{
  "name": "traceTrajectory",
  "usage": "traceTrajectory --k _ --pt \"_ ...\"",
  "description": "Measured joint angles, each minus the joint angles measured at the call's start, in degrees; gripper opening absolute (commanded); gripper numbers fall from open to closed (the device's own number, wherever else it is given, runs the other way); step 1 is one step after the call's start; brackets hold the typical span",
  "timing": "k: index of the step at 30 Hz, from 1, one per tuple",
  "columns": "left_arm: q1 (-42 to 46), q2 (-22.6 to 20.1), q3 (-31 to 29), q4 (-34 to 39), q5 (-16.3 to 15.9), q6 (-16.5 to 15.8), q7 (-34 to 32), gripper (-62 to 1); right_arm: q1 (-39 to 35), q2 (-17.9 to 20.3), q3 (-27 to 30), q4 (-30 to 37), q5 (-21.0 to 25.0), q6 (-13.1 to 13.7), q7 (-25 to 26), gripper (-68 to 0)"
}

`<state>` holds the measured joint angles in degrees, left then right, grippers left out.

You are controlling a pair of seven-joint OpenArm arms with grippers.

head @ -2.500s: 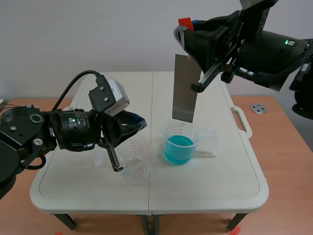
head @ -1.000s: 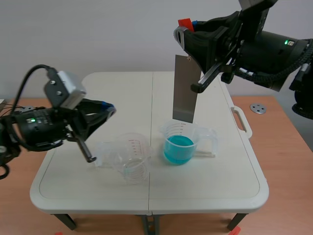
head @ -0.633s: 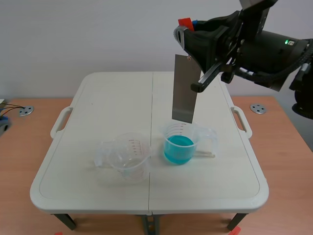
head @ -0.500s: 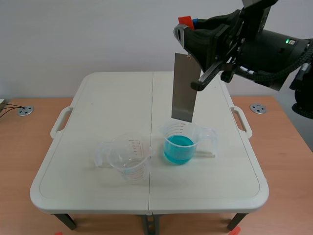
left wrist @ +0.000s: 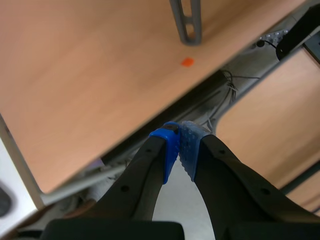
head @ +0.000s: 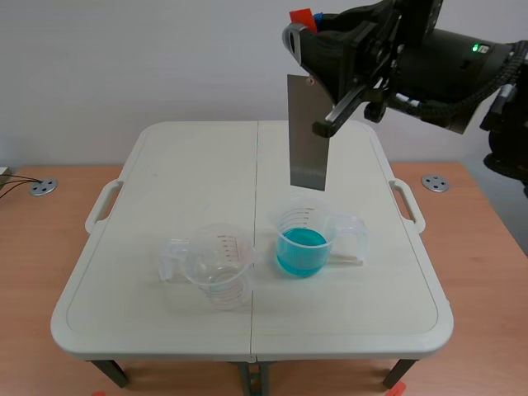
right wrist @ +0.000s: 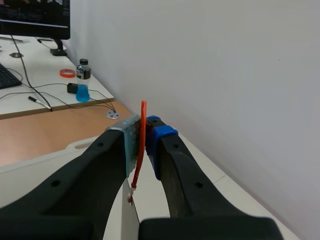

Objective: Hold the metal plate by the orange handle, dip it into the blue solution, take it out and point at it, then put the plate back in the beaker on the left.
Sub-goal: 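Put the plate into the left beaker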

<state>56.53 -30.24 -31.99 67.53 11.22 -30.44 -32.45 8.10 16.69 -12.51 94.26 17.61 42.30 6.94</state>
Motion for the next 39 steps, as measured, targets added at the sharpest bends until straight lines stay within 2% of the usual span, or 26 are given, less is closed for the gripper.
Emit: traceTrajectory --k 4,10,23,28,33,39 --pt "-0.4 0.8 5.4 -3.4 3.7 0.0 0.9 -59.7 0.3 -0.1 -2.5 0.0 0.0 0.1 0.0 -66.2" --pt "-0.9 0.7 17.0 -7.2 4.1 0.8 4.6 -59.7 0.3 -0.6 -5.5 0.2 0.0 0.1 0.0 -66.2" --pt "-8.1 0.7 37.0 -14.6 3.8 16.5 10.3 -59.6 0.3 -5.6 -11.1 0.3 -0.2 0.0 -2.9 -66.2" --pt "-11.5 0.7 41.7 -18.5 3.7 19.2 10.4 -59.6 0.6 -7.1 -13.4 0.3 -0.3 0.0 -4.2 -66.2" --pt "-14.4 0.7 45.7 -22.2 3.7 23.9 12.5 -59.6 1.2 -8.8 -15.3 0.3 -1.7 0.0 -5.0 -66.2" --pt "-16.4 0.7 48.0 -25.0 3.7 24.2 12.5 -59.6 1.4 -10.0 -16.2 0.3 -2.2 0.0 -6.3 -66.2"
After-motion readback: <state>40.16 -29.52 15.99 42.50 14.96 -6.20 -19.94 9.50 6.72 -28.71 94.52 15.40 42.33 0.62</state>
